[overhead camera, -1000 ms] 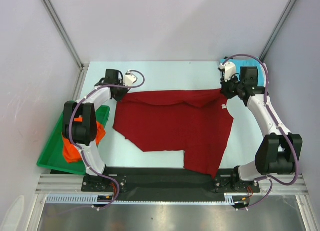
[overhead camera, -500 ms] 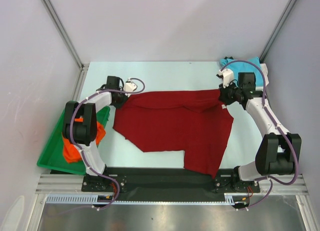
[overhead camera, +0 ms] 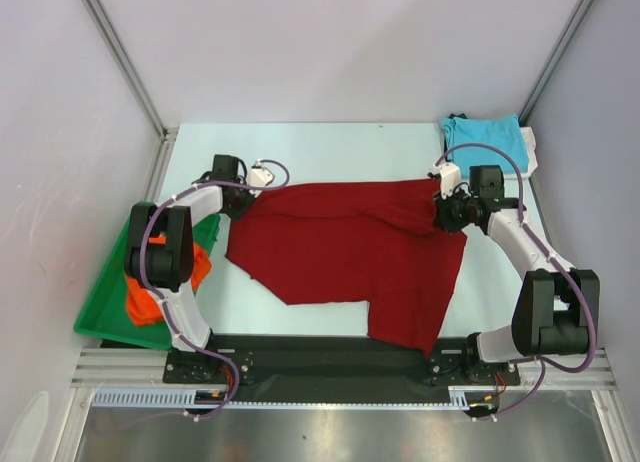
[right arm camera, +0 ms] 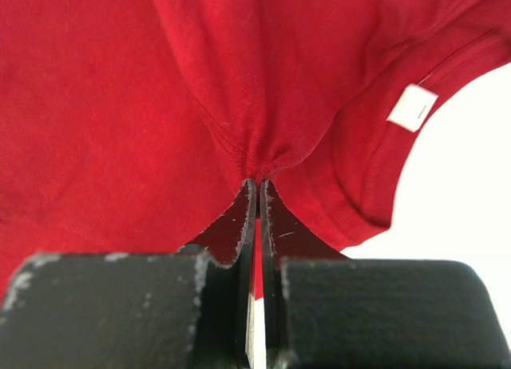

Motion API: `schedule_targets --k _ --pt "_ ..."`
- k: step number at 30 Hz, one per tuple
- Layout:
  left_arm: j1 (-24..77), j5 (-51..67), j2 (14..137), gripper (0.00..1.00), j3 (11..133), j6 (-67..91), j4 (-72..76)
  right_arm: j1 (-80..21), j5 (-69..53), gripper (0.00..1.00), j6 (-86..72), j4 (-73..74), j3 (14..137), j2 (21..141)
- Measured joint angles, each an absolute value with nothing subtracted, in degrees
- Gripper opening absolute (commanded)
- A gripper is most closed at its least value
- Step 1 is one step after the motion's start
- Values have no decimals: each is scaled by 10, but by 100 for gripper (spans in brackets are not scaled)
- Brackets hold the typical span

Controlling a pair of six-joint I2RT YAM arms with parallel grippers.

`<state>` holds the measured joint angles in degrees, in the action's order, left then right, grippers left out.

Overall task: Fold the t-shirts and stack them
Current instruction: Fold the tshirt

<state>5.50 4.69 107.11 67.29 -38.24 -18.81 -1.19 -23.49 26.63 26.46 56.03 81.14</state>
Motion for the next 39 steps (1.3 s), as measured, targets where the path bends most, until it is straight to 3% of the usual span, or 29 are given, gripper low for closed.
schedule_targets --k 3,5,19,23,28,32,34,37,39 --pt "54 46 1068 41 673 -389 -190 -13 -235 0 267 265 543 811" --pt "52 46 1061 48 673 -394 -197 -13 -237 0 268 267 537 811" --pt "78 91 1000 55 710 -364 -283 -14 -246 0 263 270 542 811" --pt "89 106 1007 49 749 -329 -302 -14 -246 0 259 267 556 811" --pt "84 113 1030 53 785 -284 -328 -14 -247 0 255 265 572 811" --pt "66 141 1070 50 859 -237 -400 -14 -246 0 255 265 575 811" --pt "57 159 1089 44 895 -215 -411 -14 -246 0 255 265 576 812" --pt "47 182 1096 20 909 -194 -423 -14 -246 0 255 266 577 817" --pt "44 194 1101 12 912 -190 -445 -14 -247 0 255 266 581 823"
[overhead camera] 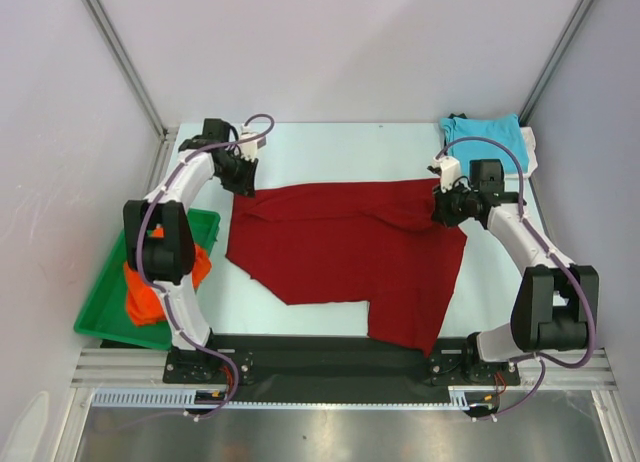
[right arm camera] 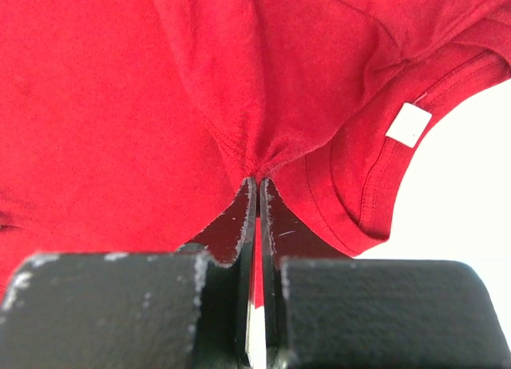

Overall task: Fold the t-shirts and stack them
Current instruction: Fold the tshirt

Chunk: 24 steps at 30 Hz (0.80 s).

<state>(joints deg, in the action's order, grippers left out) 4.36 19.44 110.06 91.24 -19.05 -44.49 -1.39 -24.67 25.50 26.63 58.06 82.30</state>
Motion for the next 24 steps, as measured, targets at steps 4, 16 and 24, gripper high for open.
schedule_targets --k 4,16,24 --pt "39 231 1136 7 915 -186 -475 -12 -247 0 255 267 598 842" --pt "29 239 1191 4 906 -185 -492 29 -250 0 255 267 700 919" --pt "24 253 1191 2 913 -185 -502 39 -250 0 255 267 718 940"
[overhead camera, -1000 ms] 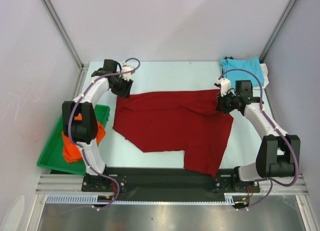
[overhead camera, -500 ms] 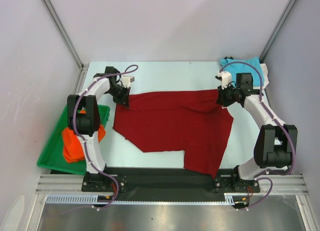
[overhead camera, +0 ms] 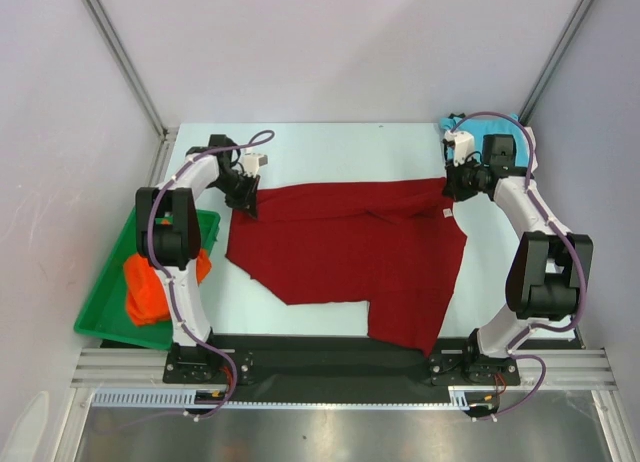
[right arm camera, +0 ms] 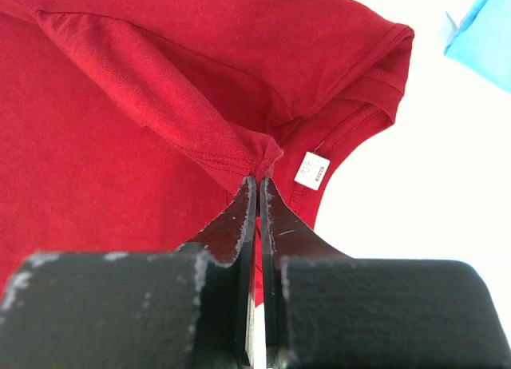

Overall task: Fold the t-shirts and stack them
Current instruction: Fold the tshirt

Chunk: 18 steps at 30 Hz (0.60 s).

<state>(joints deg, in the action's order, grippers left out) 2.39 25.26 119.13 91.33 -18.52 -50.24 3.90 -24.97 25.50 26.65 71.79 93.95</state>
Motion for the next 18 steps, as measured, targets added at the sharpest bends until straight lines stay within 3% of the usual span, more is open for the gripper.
schedule_targets --k 3,8,18 --pt "23 255 1191 4 936 -186 -507 39 -249 0 255 267 723 945" --pt "18 239 1173 18 936 -195 -500 42 -249 0 255 267 739 956" --pt "-18 199 1161 19 913 -196 -499 44 -246 0 255 267 741 961"
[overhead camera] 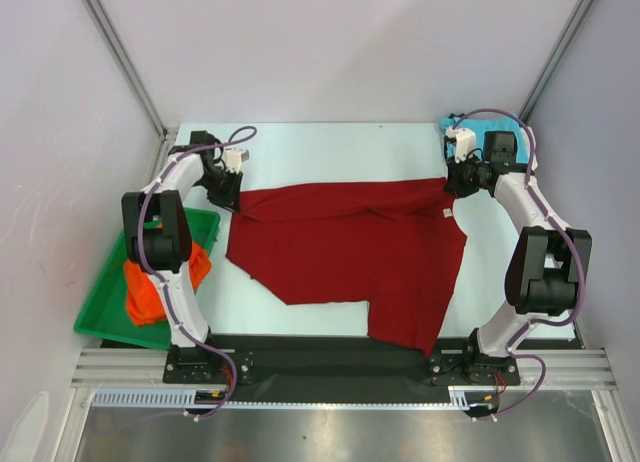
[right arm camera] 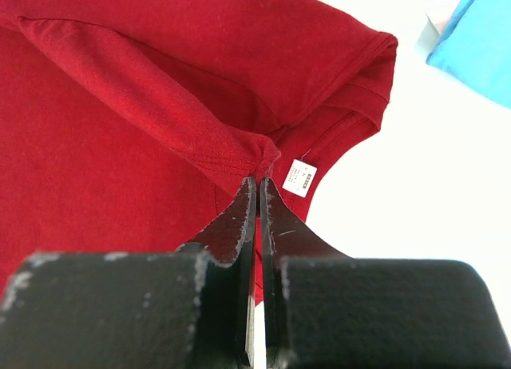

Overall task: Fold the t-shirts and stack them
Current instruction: Fold the tshirt

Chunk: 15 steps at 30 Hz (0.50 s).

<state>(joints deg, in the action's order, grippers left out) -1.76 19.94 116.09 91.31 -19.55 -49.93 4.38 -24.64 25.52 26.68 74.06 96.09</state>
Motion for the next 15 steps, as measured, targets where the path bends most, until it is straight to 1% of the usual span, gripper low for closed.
schedule_targets --k 15 --pt "-16 167 1199 21 911 -222 -502 54 -245 0 256 264 759 981"
